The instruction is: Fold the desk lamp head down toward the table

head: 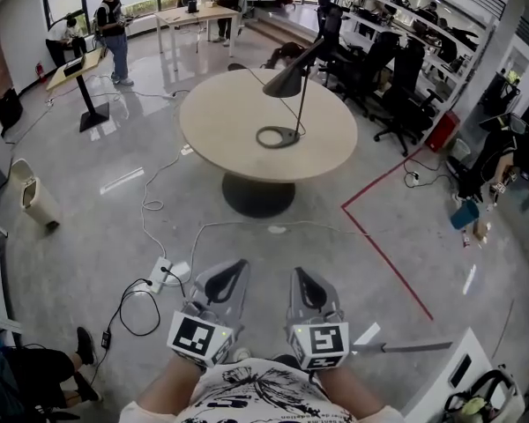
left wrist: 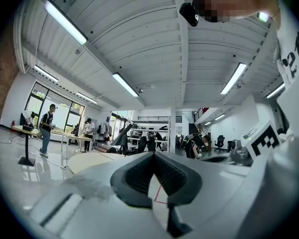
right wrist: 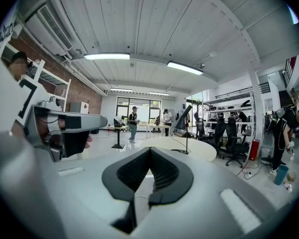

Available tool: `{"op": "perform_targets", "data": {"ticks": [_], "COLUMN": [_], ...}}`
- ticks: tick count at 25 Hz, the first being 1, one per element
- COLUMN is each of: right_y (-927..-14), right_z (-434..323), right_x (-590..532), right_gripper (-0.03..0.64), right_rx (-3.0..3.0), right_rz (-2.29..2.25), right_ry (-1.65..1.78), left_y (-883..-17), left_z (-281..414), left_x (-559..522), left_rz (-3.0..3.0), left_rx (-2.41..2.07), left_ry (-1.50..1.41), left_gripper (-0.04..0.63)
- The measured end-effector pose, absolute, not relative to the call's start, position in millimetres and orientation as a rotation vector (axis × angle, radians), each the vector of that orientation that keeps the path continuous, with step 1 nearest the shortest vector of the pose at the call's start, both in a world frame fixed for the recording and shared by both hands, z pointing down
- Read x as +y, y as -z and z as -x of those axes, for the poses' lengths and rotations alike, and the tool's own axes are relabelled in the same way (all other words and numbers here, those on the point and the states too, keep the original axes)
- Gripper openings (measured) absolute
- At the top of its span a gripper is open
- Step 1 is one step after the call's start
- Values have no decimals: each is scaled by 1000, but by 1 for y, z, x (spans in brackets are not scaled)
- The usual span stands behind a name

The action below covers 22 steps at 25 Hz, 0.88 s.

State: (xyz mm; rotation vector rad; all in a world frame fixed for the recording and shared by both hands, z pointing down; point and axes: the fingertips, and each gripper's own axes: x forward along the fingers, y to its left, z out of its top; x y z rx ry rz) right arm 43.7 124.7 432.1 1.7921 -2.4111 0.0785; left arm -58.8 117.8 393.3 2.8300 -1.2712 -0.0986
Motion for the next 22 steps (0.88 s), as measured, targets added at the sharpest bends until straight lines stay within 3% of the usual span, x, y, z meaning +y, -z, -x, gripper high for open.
{"op": "perform_targets", "data": {"ticks": [22], "right_y": [-418], "right_z": [-38], "right_x": [129], "right_gripper": [8], "right_rx": [-2417], "right_rz": [-1801], "right_ry": [-42], "left_y": [-380], "left_z": [66], "left_x": [119], "left_rz": [-2851], "left_rx": [-1327], "left_ry": [181], "left_gripper": [4]}}
